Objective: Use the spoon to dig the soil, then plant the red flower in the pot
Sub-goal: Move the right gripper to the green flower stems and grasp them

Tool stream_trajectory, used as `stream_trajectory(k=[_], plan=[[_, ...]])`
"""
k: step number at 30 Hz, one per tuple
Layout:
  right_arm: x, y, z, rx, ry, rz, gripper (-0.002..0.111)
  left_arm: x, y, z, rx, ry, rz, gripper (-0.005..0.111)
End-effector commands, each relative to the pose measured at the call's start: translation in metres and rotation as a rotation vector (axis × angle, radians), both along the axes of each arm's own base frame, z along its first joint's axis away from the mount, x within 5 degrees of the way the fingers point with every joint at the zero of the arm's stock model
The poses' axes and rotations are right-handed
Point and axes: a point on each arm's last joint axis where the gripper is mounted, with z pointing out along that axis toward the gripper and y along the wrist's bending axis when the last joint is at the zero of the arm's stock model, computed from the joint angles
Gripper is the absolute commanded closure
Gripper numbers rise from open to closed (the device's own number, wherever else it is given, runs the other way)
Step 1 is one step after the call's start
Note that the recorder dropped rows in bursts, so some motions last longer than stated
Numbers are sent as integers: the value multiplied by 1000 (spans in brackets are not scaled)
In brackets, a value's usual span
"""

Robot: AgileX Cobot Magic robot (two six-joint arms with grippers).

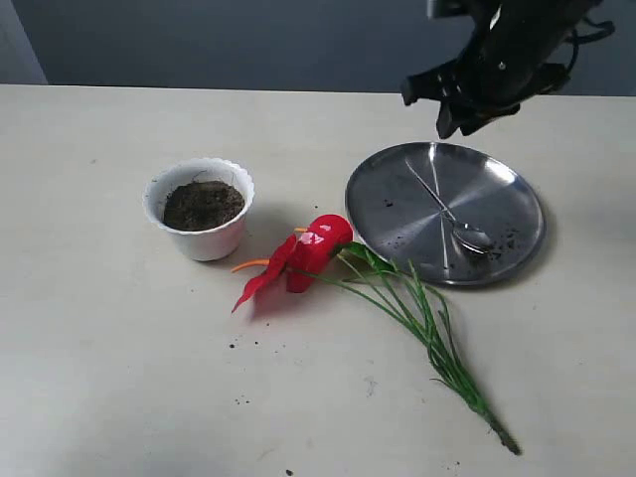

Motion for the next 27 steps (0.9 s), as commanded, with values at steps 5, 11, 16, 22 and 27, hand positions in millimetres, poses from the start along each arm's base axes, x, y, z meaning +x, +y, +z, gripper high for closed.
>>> stream_trajectory(k=[5,11,16,22,27], plan=[[-83,14,42,49,-20,161,81,0,0,0,-10,-8,-1,106],[-139,20,13,-33,24,275,80,0,0,0,-10,-8,-1,106],[-166,18,-11,-75,34,345,55,0,0,0,-10,-8,-1,106],[-166,21,-27,-77,60,296,50,0,0,0,-10,-6,-1,106],[-159,25,-51,-146,108,306,50,0,0,0,-10,-6,-1,106]])
